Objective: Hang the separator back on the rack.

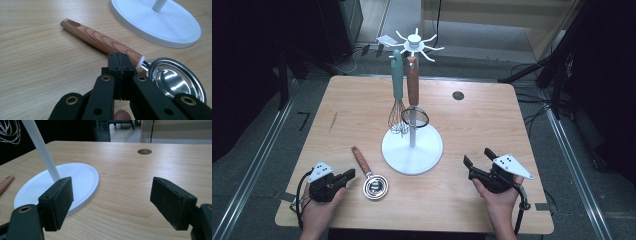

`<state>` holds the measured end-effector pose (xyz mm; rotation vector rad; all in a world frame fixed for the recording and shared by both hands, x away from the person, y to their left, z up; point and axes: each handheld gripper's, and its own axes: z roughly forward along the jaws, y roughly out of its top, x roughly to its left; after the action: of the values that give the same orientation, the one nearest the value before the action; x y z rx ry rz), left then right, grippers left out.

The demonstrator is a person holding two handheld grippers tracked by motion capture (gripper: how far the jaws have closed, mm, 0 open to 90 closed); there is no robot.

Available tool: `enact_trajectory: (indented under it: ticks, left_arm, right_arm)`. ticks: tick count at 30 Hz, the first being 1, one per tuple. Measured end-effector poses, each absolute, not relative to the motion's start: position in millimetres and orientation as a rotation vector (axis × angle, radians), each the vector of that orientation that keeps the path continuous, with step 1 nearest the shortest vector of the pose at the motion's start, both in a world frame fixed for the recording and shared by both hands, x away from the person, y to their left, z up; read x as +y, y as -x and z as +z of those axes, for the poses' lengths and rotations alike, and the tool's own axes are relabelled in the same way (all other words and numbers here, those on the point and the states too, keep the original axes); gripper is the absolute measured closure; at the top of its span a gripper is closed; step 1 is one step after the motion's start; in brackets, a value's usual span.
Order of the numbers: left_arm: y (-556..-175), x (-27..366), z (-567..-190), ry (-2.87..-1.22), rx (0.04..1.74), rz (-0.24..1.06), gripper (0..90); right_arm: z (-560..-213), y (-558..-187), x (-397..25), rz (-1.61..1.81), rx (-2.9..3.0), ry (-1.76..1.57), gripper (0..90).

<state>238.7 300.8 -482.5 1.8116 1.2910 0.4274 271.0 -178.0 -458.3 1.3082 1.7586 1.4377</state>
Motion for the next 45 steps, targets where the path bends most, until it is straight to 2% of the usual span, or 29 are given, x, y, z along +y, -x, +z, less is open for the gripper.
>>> enact_trajectory:
  ticks: [20,38,45]
  left_arm:
    - [-237,280,-487,-1.909,1.236,0.403,90.0]
    - [-235,262,-490,-1.982,1.195,0.409,90.0]
    - [-232,257,-485,-1.937,1.190,0.398,90.0]
  right_arm:
    - [-464,-271,-176,1.449,1.781,-1.314,26.7]
    - [-465,-268,-172,1.447,1.809,-1.282,29.2]
    - [-466,-267,-161,1.463,1.848,-1.244,36.4]
